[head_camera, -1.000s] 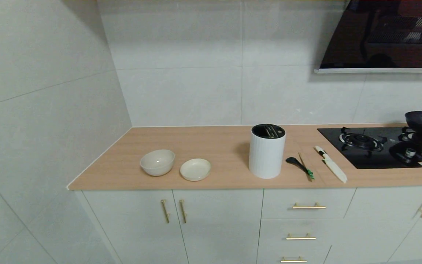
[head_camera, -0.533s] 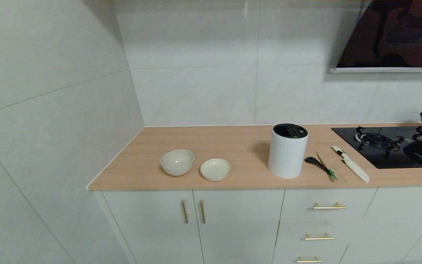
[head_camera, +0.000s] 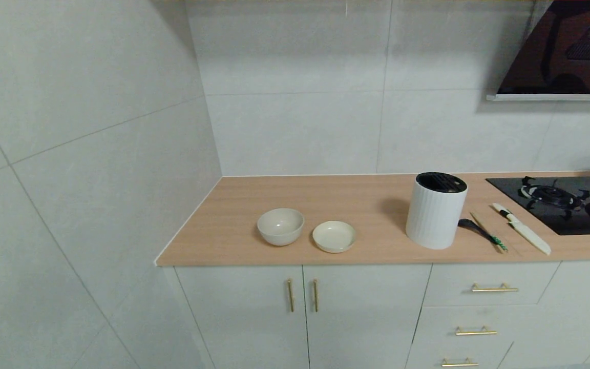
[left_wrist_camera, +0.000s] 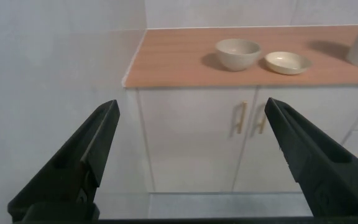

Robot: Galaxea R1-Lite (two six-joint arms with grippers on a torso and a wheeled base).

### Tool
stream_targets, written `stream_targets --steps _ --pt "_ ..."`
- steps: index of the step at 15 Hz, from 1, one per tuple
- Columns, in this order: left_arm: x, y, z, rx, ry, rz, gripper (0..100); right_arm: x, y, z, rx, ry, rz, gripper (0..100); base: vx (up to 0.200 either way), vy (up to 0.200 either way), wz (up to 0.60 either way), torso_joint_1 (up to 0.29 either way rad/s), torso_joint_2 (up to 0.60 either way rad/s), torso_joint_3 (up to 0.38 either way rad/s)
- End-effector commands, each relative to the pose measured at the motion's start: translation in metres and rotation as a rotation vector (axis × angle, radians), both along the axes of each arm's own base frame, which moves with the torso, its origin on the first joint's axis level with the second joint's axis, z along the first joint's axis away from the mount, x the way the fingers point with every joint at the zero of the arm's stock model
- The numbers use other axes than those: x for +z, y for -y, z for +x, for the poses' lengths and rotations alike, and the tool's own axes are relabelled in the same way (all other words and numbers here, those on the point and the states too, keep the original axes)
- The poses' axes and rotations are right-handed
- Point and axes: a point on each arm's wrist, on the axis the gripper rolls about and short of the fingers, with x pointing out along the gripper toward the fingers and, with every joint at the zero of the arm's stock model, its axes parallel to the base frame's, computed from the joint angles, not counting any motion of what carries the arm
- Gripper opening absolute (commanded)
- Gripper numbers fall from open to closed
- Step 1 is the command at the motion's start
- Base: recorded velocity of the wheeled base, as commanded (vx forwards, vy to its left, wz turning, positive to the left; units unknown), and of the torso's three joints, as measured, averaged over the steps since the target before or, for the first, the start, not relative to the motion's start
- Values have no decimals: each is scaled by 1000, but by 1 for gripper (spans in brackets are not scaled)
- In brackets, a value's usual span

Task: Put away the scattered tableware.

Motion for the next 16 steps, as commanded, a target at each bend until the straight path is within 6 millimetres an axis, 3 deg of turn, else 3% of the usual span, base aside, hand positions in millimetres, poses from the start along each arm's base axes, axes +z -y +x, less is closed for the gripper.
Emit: stream_targets --steps 1,16 --pt "0 0 0 0 -1 0 100 0 0 0 1 -1 0 100 0 200 0 2 7 2" --pt "0 0 0 0 -1 0 100 0 0 0 1 -1 0 100 0 13 0 0 0 0"
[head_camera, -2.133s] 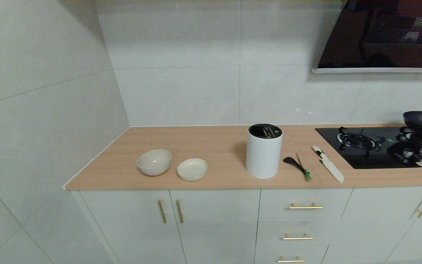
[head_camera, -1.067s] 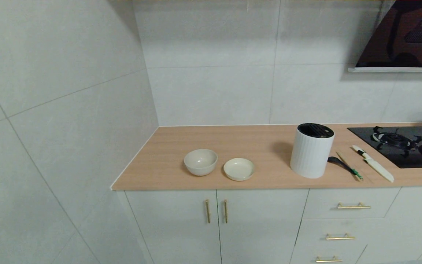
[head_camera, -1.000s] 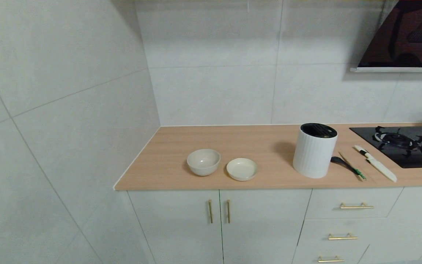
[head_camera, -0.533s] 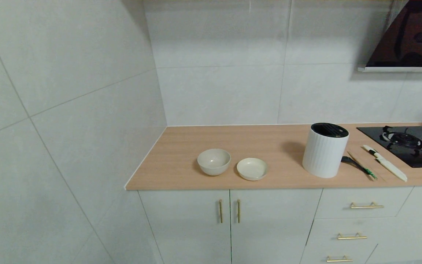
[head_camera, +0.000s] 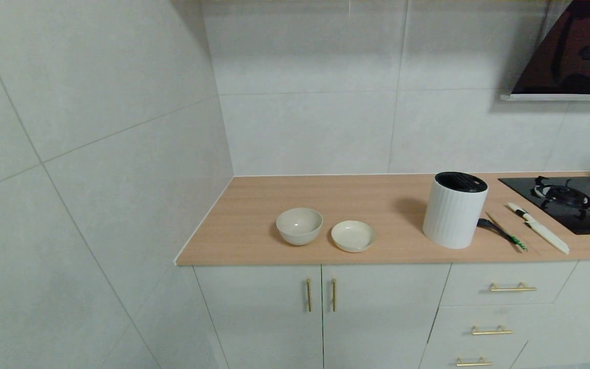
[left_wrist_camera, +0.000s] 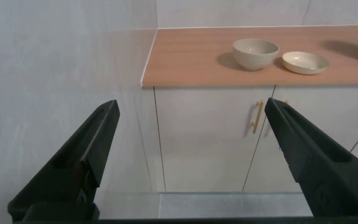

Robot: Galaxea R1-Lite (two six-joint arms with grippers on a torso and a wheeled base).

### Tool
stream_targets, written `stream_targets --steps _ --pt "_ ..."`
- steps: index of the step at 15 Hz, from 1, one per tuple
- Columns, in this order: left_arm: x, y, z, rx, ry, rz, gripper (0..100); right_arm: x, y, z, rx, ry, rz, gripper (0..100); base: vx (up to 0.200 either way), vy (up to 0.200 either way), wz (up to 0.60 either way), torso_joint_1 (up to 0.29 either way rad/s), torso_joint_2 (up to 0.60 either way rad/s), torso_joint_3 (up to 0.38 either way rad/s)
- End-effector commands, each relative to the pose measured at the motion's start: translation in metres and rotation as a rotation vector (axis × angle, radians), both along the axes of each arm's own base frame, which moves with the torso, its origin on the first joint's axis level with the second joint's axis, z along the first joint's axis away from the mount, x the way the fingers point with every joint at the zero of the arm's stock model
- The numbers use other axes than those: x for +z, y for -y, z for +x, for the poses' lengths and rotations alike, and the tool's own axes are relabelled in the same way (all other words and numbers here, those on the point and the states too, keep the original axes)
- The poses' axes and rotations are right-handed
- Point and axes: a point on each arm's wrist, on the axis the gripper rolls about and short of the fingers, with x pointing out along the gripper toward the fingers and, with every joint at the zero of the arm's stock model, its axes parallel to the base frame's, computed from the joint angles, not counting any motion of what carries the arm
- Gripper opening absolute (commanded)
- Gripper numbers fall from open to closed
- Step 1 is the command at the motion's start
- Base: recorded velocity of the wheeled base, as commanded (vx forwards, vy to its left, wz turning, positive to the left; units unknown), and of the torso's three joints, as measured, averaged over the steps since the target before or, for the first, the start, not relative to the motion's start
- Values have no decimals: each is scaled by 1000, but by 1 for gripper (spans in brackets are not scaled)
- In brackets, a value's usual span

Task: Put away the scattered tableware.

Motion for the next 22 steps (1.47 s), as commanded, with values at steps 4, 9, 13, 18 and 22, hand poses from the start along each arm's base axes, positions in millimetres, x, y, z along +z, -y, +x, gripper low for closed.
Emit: stream_targets --steps 4,9,13,18,22 --pt "0 0 0 0 -1 0 100 0 0 0 1 -1 0 100 0 0 0 -105 223 120" --pt "0 0 0 0 -1 0 100 0 0 0 1 -1 1 100 0 0 0 -165 358 189" --pt "0 0 0 0 -1 0 100 0 0 0 1 -1 1 100 0 0 0 -183 409 214" --pt "0 0 0 0 -1 0 100 0 0 0 1 -1 0 100 0 0 0 -246 546 289" --pt "0 0 0 0 -1 0 100 0 0 0 1 -1 1 100 0 0 0 -235 530 295"
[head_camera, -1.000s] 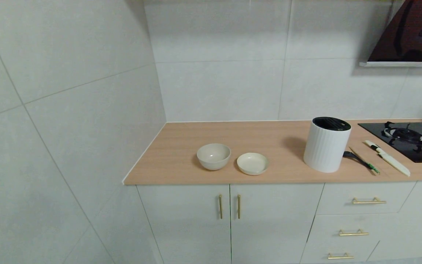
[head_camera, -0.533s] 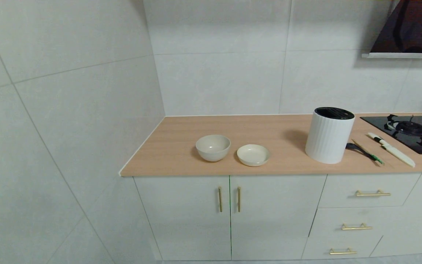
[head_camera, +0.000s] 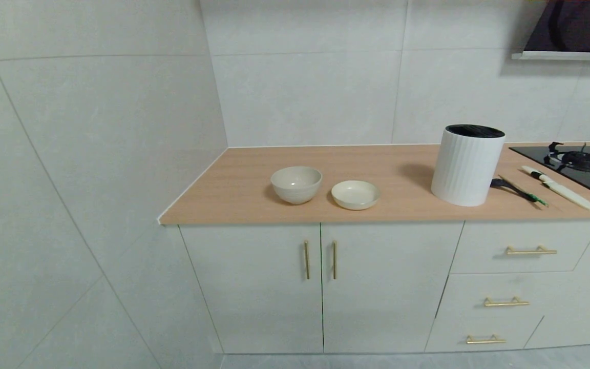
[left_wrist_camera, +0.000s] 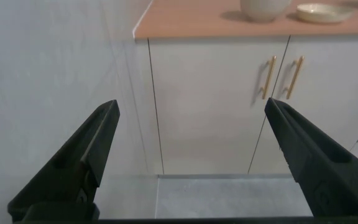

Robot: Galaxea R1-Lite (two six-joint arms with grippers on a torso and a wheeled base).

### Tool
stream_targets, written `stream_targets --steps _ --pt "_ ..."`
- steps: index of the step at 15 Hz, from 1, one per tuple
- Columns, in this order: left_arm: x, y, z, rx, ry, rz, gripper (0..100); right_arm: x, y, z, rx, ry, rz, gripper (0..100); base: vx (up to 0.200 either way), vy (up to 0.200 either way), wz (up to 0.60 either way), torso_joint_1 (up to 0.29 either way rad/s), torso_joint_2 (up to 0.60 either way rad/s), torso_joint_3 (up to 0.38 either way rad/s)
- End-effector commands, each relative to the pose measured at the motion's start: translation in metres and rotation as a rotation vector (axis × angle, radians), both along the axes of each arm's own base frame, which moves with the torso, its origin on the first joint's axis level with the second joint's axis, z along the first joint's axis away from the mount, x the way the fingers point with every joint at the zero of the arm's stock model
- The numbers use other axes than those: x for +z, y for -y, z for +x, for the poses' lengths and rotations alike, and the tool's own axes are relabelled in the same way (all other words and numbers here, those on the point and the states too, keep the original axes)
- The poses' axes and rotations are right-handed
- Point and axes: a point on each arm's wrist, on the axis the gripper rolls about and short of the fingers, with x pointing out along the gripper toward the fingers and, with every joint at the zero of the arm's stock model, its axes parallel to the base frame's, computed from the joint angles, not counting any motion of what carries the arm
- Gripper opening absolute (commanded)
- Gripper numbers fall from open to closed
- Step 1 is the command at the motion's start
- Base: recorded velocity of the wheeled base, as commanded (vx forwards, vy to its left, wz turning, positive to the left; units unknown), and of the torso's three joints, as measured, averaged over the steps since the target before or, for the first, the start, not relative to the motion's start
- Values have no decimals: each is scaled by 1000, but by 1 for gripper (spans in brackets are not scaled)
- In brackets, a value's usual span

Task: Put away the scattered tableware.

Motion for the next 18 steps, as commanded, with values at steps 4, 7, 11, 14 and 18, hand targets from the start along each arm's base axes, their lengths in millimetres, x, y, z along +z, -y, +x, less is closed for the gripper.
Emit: stream_targets --steps 4,7,11,14,18 --pt "0 0 0 0 -1 0 100 0 0 0 1 -1 0 100 0 0 0 -221 518 297" --pt "0 0 0 0 -1 0 100 0 0 0 1 -1 0 100 0 0 0 -198 491 292" --pt "0 0 0 0 -1 0 100 0 0 0 1 -1 0 100 0 0 0 -184 474 292" --pt "0 0 0 0 -1 0 100 0 0 0 1 -1 0 100 0 0 0 -167 463 303" --pt "0 0 0 0 -1 0 100 0 0 0 1 -1 0 100 0 0 0 -137 447 310"
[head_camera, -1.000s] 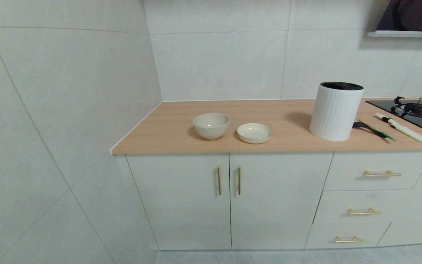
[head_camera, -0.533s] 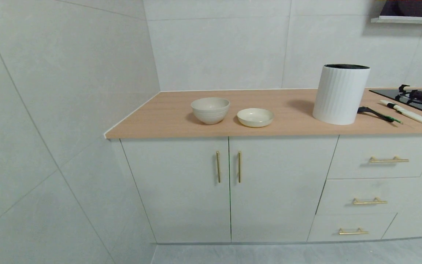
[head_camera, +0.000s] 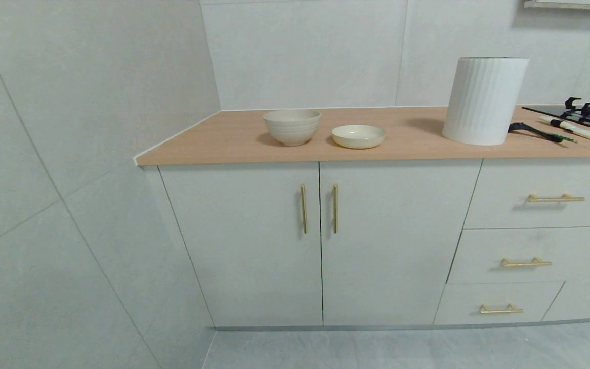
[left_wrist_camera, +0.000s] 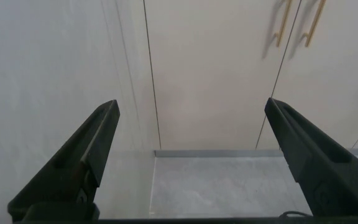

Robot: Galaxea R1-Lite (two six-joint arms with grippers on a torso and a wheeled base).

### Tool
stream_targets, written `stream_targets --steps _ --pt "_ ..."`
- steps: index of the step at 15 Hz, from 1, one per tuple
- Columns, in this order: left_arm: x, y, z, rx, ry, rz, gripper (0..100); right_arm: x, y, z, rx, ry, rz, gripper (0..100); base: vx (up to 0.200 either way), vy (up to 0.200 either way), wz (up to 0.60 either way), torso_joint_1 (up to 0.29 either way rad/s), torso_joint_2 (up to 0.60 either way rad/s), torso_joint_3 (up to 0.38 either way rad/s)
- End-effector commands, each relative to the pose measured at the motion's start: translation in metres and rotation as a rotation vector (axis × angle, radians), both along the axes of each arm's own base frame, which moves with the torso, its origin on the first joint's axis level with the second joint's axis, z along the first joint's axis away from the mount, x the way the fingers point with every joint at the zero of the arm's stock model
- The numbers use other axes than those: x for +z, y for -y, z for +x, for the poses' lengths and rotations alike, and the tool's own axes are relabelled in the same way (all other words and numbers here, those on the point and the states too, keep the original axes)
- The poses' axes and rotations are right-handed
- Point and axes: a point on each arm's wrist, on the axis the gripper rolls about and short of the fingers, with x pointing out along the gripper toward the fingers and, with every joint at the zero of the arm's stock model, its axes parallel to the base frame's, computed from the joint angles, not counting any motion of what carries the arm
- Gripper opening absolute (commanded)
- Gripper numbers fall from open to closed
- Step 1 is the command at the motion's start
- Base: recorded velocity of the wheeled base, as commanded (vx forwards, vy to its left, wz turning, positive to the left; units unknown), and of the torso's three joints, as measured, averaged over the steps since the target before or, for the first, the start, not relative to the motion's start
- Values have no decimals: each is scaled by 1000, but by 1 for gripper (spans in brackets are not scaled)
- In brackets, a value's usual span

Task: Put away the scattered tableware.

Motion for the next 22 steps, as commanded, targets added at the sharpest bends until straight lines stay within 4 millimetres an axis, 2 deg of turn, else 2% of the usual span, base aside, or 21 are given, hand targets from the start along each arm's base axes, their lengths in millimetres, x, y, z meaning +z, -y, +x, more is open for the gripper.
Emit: stream_targets --steps 1,4,11,20,22 --pt "0 0 0 0 -1 0 100 0 0 0 1 -1 -1 100 0 0 0 -115 452 330" --pt "0 0 0 0 -1 0 100 0 0 0 1 -1 -1 100 0 0 0 -54 310 235" --pt "0 0 0 0 -1 0 100 0 0 0 1 -1 -1 100 0 0 0 -7 22 13" --pt "0 0 0 0 0 0 100 0 0 0 1 -1 -1 100 200 0 0 1 2 3" --pt "0 0 0 0 -1 0 100 0 0 0 1 -1 -2 100 0 0 0 0 0 0"
